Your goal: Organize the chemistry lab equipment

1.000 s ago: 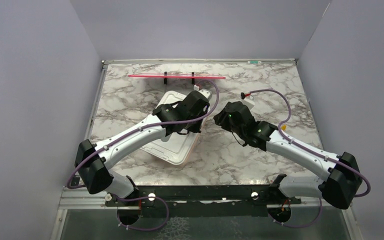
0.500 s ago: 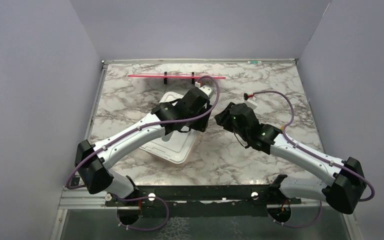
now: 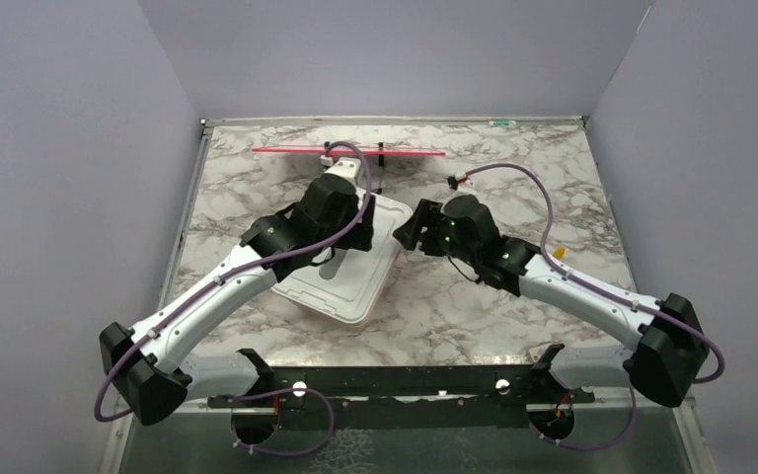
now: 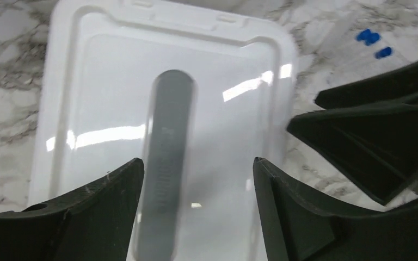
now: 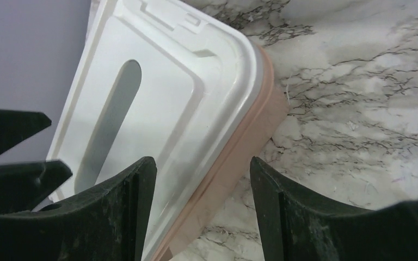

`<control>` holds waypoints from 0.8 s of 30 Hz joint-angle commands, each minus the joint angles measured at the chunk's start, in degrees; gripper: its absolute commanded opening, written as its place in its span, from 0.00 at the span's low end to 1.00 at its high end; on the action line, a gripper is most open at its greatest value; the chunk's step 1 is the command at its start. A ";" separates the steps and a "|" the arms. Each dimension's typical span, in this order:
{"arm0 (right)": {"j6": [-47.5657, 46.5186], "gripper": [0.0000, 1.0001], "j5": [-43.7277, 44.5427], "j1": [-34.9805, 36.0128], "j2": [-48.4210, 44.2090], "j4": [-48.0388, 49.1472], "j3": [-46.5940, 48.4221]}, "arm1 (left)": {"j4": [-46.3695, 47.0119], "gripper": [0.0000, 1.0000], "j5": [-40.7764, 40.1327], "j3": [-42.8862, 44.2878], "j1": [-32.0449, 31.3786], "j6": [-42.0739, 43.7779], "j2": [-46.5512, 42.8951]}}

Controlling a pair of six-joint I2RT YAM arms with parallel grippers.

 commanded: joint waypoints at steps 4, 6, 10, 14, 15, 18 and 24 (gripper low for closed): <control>-4.78 0.70 -11.63 -0.29 8.29 0.09 6.15 | 0.96 0.79 1.89 -10.79 11.19 -1.89 -6.78; -3.83 0.69 -11.00 -0.29 10.01 -2.08 7.50 | 1.50 0.79 3.54 -11.95 12.10 -1.59 -6.94; 0.16 0.62 -4.36 -0.29 12.01 -8.28 9.15 | 2.03 0.79 6.90 -12.77 12.63 -0.60 -6.06; 2.87 0.59 -0.75 -0.30 11.89 -11.53 7.83 | 2.24 0.78 12.02 -12.69 12.64 2.24 -4.91; 2.89 0.59 -0.69 -0.29 11.74 -10.84 6.85 | 2.22 0.78 12.62 -12.76 12.64 2.64 -4.73; 2.87 0.58 -1.61 -0.29 11.90 -9.58 5.61 | 2.29 0.75 13.68 -12.77 12.64 3.21 -4.30; 2.60 0.50 -1.80 -0.30 13.19 -10.74 6.30 | 2.34 0.68 17.91 -12.26 12.64 4.28 -3.28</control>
